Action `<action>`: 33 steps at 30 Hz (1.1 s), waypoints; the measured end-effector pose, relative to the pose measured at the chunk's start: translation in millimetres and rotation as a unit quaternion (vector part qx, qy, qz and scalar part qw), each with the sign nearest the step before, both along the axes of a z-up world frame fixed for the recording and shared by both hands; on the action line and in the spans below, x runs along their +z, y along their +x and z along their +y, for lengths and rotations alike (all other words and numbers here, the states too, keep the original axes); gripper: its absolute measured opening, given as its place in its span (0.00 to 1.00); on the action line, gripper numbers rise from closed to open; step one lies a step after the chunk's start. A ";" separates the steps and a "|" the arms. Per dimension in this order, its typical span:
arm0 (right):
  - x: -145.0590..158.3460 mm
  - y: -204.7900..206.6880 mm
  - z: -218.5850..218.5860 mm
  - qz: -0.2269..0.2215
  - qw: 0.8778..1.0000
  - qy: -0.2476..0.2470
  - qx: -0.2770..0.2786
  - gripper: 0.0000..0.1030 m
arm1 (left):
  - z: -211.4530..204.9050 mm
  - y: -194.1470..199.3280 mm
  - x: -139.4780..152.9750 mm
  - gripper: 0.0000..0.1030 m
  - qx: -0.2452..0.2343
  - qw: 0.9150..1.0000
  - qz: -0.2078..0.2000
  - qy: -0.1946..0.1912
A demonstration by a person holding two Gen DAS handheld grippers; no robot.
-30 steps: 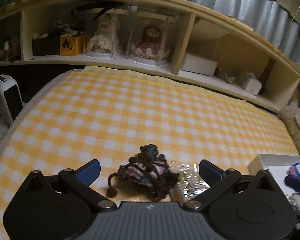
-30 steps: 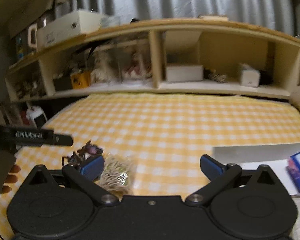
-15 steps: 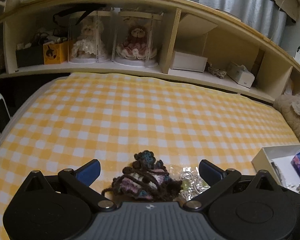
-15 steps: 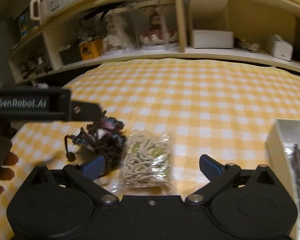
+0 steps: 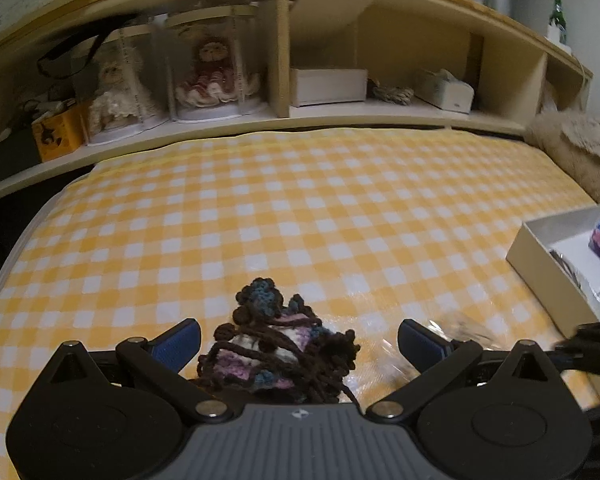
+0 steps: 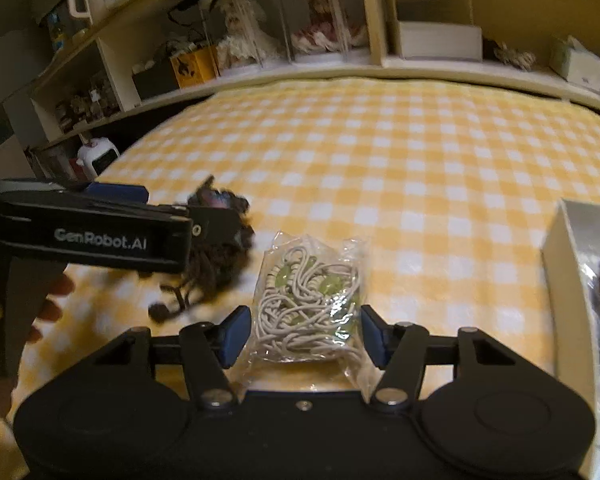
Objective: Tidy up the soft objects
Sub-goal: 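Grasp the knitted hair tie with the left gripper while the right grasps the beaded cord bag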
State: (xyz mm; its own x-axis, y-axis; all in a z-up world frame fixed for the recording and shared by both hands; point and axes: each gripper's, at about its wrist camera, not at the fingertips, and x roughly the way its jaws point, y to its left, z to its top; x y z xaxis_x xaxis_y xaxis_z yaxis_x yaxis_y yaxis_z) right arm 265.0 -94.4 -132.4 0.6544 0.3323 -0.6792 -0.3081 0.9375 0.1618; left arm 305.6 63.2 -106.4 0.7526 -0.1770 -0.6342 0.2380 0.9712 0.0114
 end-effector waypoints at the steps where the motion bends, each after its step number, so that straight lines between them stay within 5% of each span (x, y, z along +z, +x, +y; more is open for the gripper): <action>1: 0.8 -3.9 -3.8 0.007 1.000 -0.007 0.005 0.57 | -1.1 0.2 -1.2 1.00 -0.002 1.000 -0.001 0.004; 8: 10.2 -41.2 -26.5 0.045 0.993 -0.065 0.090 0.56 | -3.2 4.9 -8.2 1.00 -0.006 1.000 0.009 0.014; 12: 10.7 -57.6 -36.4 0.059 0.993 -0.064 0.081 0.60 | -1.0 8.9 -12.5 1.00 0.015 0.999 0.013 0.032; 15: 11.5 -63.1 -30.6 0.050 0.993 -0.079 0.072 0.74 | 5.3 10.8 -14.2 1.00 0.034 0.999 0.014 0.034; 23: 5.3 -53.4 -20.3 0.047 0.992 -0.093 0.065 0.78 | 3.0 12.4 -22.1 1.00 0.032 0.998 0.032 0.046; 33: 2.2 -43.7 -26.5 0.055 0.993 -0.084 0.054 0.71 | 17.2 15.5 -27.4 0.77 0.059 0.994 0.075 -0.044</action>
State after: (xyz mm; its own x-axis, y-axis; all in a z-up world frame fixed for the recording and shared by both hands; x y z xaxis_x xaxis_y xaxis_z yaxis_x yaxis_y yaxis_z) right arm 221.3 -120.9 -130.2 0.5393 0.2729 -0.7967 -0.3979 0.9164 0.0445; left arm 321.1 80.5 -133.8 0.6700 -0.1529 -0.7264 0.1148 0.9881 -0.1021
